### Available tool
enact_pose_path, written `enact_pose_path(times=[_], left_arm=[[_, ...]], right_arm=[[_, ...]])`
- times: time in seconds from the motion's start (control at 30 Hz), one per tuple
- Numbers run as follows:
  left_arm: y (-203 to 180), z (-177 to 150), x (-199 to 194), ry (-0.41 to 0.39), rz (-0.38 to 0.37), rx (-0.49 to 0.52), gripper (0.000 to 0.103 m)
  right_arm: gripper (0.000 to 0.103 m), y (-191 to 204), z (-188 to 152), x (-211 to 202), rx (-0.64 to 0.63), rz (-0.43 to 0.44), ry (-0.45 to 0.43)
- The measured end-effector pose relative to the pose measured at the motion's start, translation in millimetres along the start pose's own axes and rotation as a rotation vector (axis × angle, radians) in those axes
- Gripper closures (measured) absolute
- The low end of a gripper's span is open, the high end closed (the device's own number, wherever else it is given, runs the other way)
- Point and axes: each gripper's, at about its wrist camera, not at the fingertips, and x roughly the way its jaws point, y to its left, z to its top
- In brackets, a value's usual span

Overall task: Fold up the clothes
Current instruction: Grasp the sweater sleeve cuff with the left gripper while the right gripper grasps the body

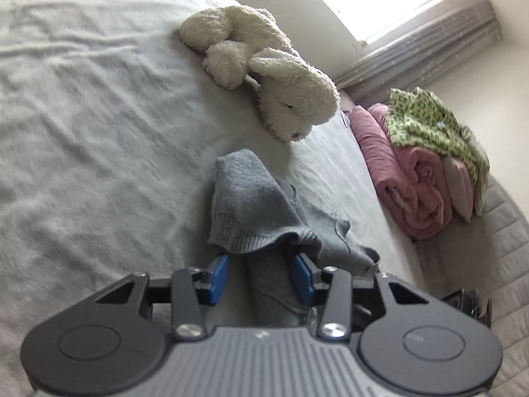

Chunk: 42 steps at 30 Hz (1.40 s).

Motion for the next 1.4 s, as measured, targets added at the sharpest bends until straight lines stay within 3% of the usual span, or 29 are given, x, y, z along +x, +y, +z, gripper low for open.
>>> enact_pose_path(times=[0.2,0.27,0.4,0.6,0.7,0.83,0.9,1.0,1.1,1.17,1.23,1.27,1.4], left_arm=[[16,3,5,-0.107,-0.096,-0.165,0.059],[20,9,13,-0.101,-0.136,-0.186,0.059],[19,27,23,-0.065,-0.175,-0.107,0.059],[26,48,21,-0.093,-0.252,-0.052,0.055],[36,49,28,-0.109,-0.258,-0.055,0.058],[36,52,33,-0.073,-0.139,-0.021,0.093],[39,55,32,-0.084,-0.088,-0.002,0.097],[39,65,26,-0.054,-0.039,0.041,0.098],[43,74,21,-0.046,0.001,0.075,0.098],[47,78,17,-0.047,0.025,0.098,0.098],[53,81,16,-0.042,0.024,0.095,0.098],[54,82,16,-0.038,0.017,0.096,0.098],[54,84,15,-0.038,-0.001,0.095,0.097]], right_arm=[[0.092,0,-1,9,0.012,0.050,0.031],[0.092,2,-1,11,0.014,0.075,0.039],[0.092,6,-6,21,0.029,0.154,0.070],[0.092,27,-27,42,-0.018,0.203,0.174],[0.092,33,-33,47,-0.063,0.171,0.192],[0.091,40,-40,51,-0.108,0.144,0.191],[0.091,45,-44,55,-0.139,0.123,0.191],[0.091,48,-55,54,-0.198,0.082,0.185],[0.087,56,-40,44,-0.247,0.001,0.146],[0.082,62,-31,37,-0.280,-0.053,0.120],[0.060,68,-21,30,-0.313,-0.107,0.093],[0.056,71,-16,26,-0.329,-0.134,0.080],[0.055,83,3,13,-0.394,-0.242,0.027]])
